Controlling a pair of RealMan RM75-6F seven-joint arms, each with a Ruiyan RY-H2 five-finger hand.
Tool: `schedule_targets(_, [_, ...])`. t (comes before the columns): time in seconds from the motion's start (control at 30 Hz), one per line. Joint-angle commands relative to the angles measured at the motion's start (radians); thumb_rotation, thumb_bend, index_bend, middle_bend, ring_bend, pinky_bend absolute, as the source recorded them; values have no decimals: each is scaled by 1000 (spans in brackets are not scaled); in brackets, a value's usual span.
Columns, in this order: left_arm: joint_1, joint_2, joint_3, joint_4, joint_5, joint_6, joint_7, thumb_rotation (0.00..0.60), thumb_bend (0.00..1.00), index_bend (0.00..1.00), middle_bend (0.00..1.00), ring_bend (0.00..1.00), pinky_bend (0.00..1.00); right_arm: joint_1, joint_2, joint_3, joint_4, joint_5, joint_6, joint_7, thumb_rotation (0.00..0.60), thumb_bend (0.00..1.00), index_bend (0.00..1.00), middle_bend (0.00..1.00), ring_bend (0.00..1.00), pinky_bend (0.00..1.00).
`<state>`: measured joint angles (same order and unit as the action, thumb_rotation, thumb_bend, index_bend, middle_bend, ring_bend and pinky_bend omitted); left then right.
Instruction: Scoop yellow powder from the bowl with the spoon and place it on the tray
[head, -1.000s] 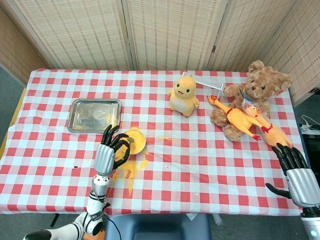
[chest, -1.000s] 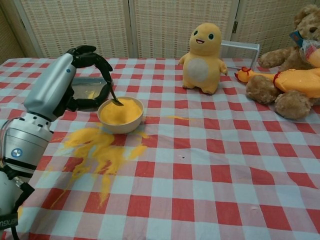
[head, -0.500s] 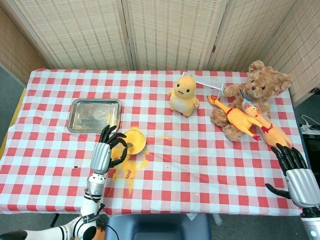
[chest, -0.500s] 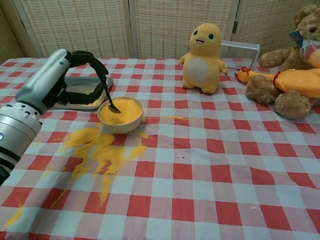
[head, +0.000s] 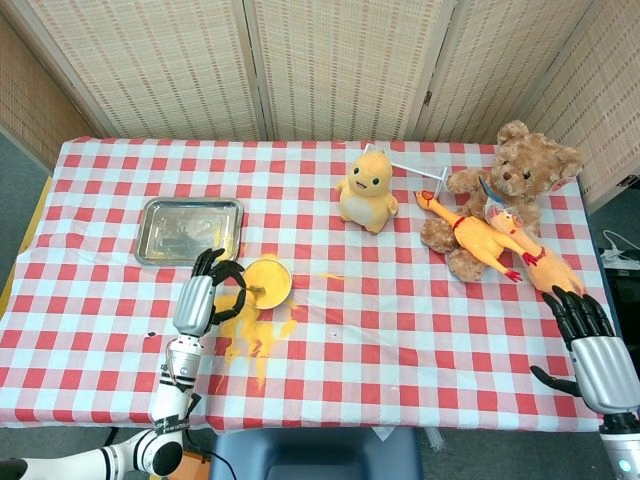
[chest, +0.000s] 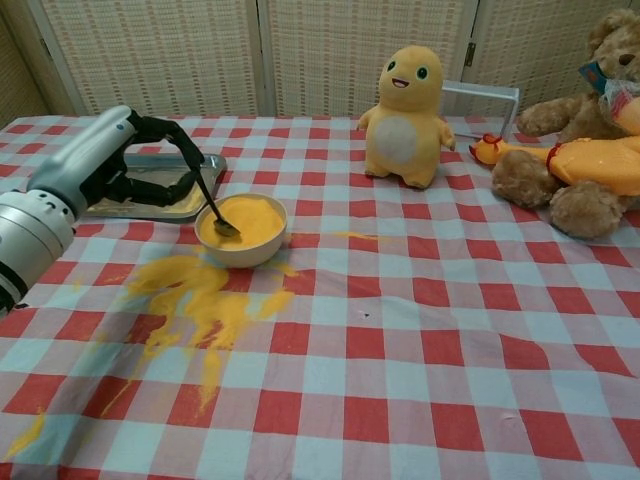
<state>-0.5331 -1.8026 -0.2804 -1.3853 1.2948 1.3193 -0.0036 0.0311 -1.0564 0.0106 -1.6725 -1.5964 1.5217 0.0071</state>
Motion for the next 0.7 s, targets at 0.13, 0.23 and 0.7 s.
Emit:
schedule_targets(0.13, [-29,-38,-34,99,-4,-5,-30,600,747,868,363,97,44,-2,2,1,0,2,3,1,600,0,0,0,0,0])
schedule_targets(0.23, [-45,-59,-45,154,5,-3,-57,600,747,869,365,98,44,-2,3,2,-1,5,2,3,600,0,0,0,0,0])
schedule_targets(0.7, [-77,-85,-57,200,43,23,-109,600,747,869,369,100,44,-2,6,8,-2,16,2,4,600,0,0,0,0,0])
